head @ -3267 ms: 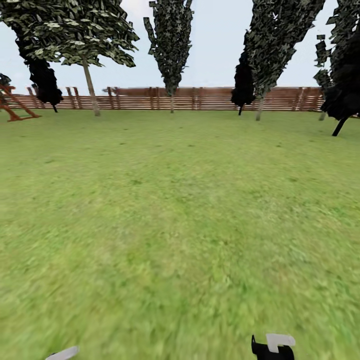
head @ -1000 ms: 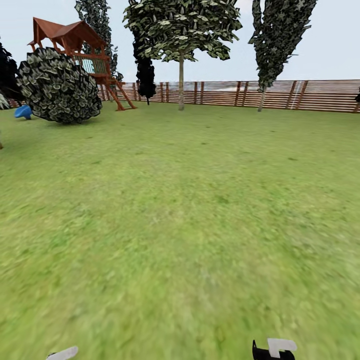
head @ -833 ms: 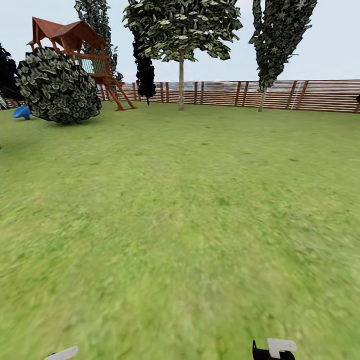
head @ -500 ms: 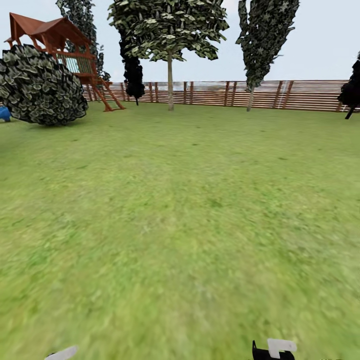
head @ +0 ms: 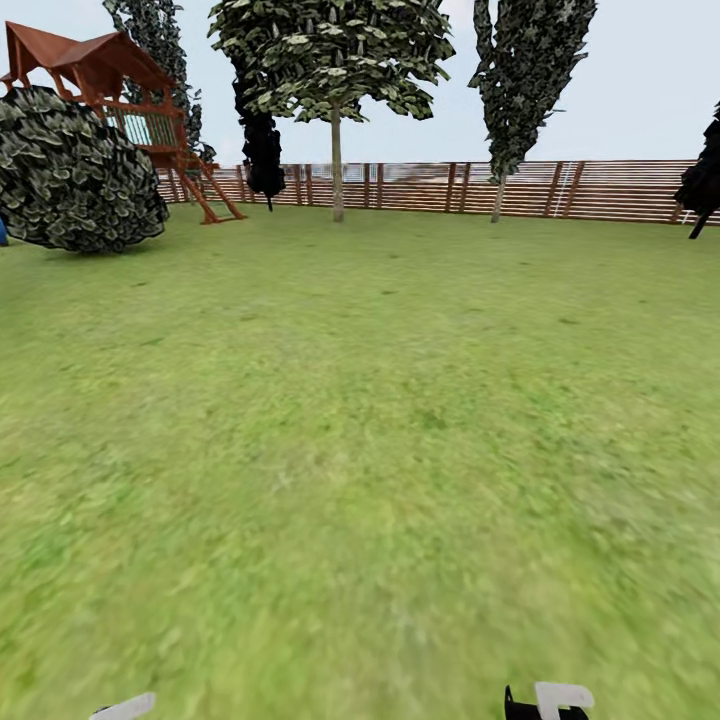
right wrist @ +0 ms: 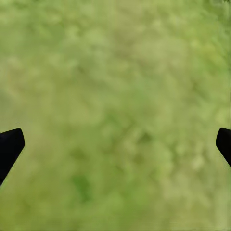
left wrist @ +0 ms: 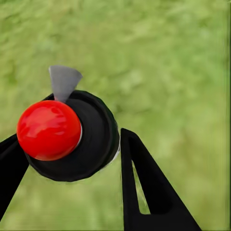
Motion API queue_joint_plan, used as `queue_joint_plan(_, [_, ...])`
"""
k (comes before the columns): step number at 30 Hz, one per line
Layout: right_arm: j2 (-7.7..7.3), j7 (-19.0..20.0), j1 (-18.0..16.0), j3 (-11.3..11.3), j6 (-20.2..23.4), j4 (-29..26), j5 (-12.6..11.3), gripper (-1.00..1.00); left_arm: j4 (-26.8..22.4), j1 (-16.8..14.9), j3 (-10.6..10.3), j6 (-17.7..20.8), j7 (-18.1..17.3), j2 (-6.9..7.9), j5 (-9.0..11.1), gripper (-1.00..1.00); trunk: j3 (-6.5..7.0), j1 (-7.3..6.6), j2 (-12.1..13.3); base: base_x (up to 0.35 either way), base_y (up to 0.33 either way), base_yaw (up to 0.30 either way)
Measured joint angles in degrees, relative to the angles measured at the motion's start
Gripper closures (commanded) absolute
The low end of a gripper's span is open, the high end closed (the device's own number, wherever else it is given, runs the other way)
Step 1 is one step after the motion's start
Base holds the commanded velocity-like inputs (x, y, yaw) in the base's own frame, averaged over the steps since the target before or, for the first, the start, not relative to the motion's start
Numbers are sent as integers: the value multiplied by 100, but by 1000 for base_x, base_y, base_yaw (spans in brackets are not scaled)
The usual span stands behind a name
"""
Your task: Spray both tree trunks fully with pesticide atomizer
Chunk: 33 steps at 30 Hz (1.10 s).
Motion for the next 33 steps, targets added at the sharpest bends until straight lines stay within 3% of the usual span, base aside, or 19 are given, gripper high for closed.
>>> queue_joint_plan(33, [0,0,1,-8,9,0,-9,-100,0,0,-8,-16,-13,-36,-21,100,0,0,0,338,0,0])
